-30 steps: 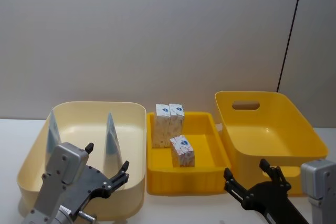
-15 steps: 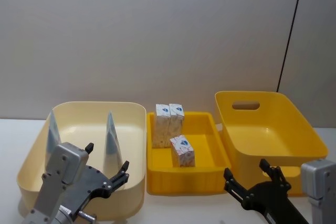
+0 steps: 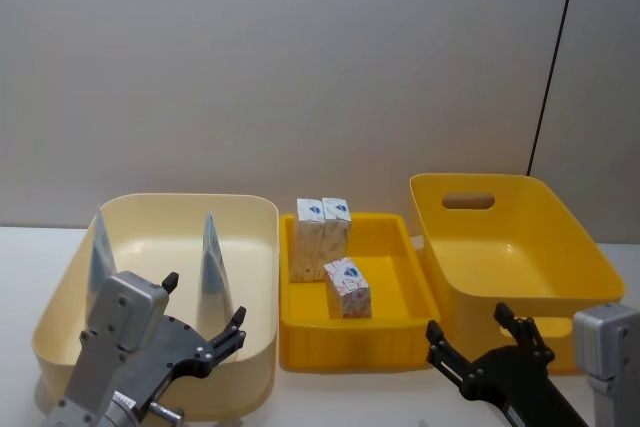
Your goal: Bimanual collaborative sorting of washing and personal care products
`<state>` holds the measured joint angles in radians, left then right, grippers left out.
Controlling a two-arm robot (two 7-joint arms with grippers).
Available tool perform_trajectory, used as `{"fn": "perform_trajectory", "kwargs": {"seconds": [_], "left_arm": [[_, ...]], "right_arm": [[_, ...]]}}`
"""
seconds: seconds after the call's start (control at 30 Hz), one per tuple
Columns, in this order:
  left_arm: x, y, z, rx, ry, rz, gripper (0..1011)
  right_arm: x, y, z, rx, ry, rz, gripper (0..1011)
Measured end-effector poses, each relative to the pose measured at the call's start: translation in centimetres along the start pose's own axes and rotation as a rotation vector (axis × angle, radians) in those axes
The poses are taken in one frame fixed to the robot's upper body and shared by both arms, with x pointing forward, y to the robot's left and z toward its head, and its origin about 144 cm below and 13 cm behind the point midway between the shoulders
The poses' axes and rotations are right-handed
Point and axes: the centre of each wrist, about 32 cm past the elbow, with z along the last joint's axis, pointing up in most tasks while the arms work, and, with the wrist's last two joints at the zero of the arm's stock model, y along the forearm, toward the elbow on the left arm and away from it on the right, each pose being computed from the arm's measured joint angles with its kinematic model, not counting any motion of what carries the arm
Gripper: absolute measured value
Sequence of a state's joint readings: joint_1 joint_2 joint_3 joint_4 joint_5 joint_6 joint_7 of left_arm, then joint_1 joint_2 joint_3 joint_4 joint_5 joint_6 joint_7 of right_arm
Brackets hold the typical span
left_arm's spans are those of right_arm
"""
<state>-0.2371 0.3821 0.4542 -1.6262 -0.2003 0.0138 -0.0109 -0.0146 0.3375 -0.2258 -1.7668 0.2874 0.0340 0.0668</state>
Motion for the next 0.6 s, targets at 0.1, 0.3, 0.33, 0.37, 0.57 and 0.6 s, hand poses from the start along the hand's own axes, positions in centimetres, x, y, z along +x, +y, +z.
{"fn": "perform_trajectory", "kwargs": {"seconds": [0.1,0.3,0.33,0.37,0.57,0.6], "left_arm": [[0.0,0.0,0.0,0.0,0.0,0.0,1003],[0.0,0.0,0.0,0.0,0.0,0.0,1003],[0.0,0.0,0.0,0.0,0.0,0.0,1003],[0.0,0.0,0.0,0.0,0.0,0.0,1003],[0.0,0.0,0.0,0.0,0.0,0.0,1003],[0.0,0.0,0.0,0.0,0.0,0.0,1003]], "right_arm": [[0.0,0.0,0.0,0.0,0.0,0.0,1001],[0.0,0.0,0.0,0.0,0.0,0.0,1001],[0.0,0.0,0.0,0.0,0.0,0.0,1001],[0.0,0.0,0.0,0.0,0.0,0.0,1001],[-0.01,0.01,0.02,0.0,0.001,0.0,1001],[-0.03,0.02,0.04,-0.001,0.001,0.0,1001]]}}
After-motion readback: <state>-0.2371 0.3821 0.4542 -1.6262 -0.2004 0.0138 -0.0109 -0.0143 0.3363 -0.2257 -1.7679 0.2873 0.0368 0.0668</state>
